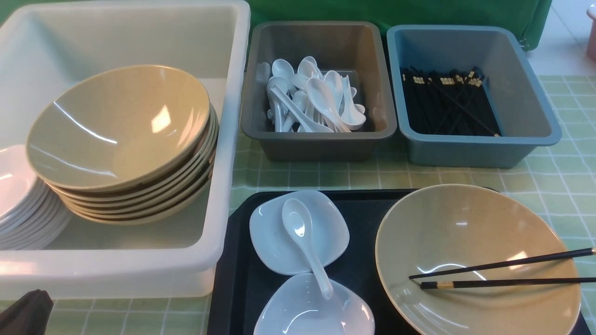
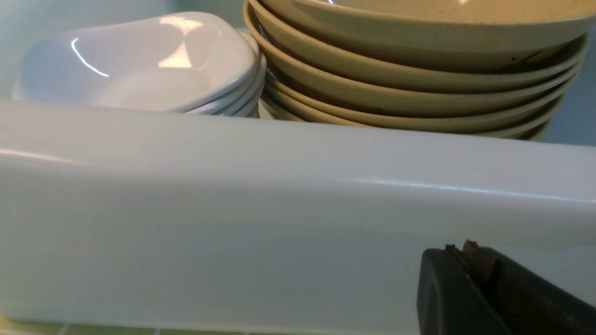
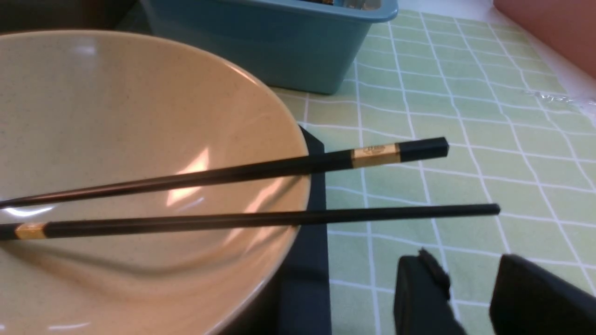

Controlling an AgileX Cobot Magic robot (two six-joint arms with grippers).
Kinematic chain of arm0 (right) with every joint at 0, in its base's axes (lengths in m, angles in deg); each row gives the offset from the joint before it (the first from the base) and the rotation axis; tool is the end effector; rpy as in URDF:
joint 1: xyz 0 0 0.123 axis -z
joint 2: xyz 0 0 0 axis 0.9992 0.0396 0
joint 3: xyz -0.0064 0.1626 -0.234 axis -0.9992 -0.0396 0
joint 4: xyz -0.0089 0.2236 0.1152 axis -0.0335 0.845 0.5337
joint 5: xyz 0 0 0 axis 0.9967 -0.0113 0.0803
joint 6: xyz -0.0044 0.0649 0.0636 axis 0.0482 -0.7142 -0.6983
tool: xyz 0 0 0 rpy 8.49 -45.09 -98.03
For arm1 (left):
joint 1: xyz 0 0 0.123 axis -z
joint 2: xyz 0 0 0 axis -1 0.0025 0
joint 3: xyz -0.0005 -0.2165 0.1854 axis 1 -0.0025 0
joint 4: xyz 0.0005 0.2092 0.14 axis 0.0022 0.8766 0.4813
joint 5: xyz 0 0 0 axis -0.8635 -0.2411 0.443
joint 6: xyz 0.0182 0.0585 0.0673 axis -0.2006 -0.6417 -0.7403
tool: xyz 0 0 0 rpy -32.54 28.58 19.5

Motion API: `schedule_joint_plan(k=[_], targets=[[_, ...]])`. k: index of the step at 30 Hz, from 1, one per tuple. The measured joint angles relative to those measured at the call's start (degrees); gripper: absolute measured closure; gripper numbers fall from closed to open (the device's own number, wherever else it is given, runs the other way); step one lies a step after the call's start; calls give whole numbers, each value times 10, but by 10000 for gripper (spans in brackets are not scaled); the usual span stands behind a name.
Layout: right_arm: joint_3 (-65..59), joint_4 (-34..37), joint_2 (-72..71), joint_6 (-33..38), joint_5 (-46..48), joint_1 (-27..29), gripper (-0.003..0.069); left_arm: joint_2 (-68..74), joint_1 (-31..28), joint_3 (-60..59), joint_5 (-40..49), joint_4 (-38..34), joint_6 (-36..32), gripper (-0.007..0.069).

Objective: On green table put chopsticks spoon bowls plates into blue grey white boxes.
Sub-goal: 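Move the grippers toward the tableware on the black tray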

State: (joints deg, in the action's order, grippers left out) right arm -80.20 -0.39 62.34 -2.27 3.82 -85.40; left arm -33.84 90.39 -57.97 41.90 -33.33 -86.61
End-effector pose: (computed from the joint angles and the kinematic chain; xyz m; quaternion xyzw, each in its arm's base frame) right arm 0.0541 -0.0048 0.1863 -0.0108 0.7695 -0.0531 0.6364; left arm 0.0533 -0.0020 0.1765 -0.0054 0.7882 -0.0205 0.6150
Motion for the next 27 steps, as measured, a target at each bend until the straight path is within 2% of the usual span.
schedule_joint_plan(k=[27], targets=[[-2,0,0,-9,-21,0,423,0,0,0,0,0,-1,626]])
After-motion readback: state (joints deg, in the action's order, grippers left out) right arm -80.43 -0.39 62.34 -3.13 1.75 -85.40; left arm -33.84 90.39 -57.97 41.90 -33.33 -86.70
